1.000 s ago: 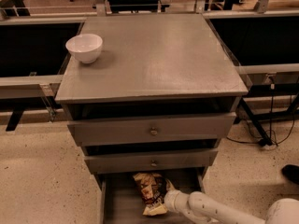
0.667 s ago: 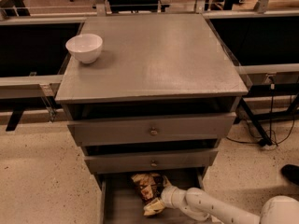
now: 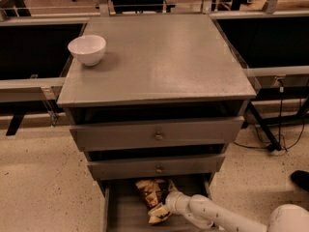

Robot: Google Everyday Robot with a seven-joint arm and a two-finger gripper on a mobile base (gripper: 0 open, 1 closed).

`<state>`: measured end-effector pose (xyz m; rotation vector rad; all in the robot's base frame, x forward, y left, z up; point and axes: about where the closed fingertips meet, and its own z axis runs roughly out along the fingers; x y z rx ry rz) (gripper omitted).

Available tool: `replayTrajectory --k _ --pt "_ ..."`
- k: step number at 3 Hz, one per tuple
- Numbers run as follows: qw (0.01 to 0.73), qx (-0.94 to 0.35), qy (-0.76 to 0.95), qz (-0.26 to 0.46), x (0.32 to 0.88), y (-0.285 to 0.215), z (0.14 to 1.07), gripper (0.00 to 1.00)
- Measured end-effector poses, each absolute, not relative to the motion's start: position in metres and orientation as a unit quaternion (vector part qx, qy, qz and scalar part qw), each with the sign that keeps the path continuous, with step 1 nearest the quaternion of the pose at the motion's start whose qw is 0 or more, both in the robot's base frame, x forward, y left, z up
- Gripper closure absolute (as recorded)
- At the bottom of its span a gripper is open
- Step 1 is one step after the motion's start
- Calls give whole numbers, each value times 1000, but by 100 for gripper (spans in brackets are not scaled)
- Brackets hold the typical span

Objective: Pick brown chip bag from bottom drawer and place on counter

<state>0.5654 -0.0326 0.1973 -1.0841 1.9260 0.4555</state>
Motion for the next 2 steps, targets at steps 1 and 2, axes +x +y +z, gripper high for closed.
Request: replayTrajectory --k 1,2 --pt "430 -431 773 175 569 -34 196 0" --pt "430 -431 773 175 569 -34 196 18"
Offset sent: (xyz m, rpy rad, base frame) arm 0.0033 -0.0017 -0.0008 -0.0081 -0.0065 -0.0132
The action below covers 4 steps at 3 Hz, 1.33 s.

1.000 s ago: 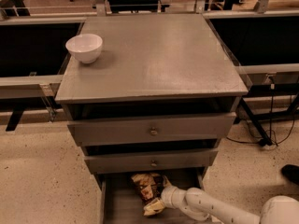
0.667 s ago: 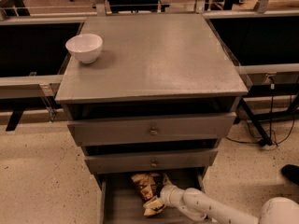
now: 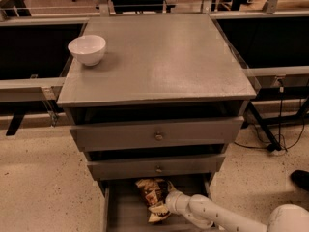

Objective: Pick brown chip bag from bottom drawer and place on counter

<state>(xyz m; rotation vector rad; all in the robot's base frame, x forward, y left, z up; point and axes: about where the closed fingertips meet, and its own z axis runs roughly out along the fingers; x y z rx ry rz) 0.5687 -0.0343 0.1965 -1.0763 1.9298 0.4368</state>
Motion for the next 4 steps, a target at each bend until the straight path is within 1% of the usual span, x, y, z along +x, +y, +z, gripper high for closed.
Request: replayTrajectory --k 2,3,4 --pt "430 -431 773 175 569 -34 197 66" --pt "447 -447 751 191 567 -36 207 89" --pt "515 -458 700 185 579 -64 243 100"
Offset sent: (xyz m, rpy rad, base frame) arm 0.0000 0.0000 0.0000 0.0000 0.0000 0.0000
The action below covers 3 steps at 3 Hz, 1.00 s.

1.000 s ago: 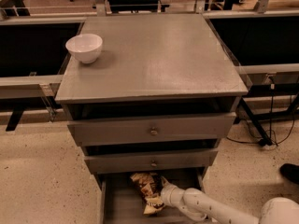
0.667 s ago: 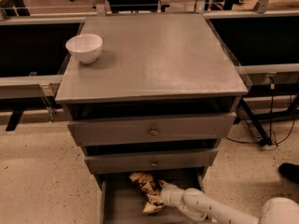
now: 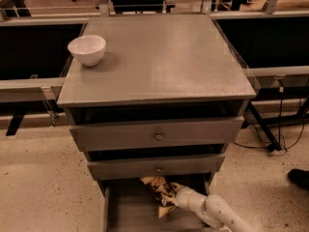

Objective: Pick brown chip bag from bottom drawer and place on counter

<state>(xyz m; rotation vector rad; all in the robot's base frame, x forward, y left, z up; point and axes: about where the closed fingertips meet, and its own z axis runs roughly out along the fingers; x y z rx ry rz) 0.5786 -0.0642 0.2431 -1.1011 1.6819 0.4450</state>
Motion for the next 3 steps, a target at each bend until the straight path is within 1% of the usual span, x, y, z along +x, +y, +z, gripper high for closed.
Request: replayTrajectory --k 1,2,3 --pt "549 -474 667 170 575 -98 274 100" --pt "549 -474 667 170 575 -98 274 100" --pt "526 -513 650 192 568 -94 275 100"
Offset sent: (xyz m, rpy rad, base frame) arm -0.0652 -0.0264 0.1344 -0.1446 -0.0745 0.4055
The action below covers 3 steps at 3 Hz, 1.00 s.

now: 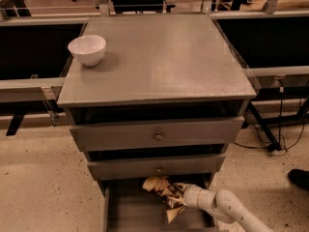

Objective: Pick brown chip bag from bottom drawer and place on counter

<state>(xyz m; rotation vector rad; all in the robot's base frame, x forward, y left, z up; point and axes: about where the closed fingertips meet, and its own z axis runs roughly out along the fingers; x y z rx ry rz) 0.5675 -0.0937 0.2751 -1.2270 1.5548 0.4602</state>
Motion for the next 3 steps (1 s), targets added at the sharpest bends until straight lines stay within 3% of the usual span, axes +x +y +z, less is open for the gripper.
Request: replayTrajectory --k 1,3 --pt "451 -594 614 259 525 -91 286 100" --pt "454 -607 551 348 476 -106 319 100"
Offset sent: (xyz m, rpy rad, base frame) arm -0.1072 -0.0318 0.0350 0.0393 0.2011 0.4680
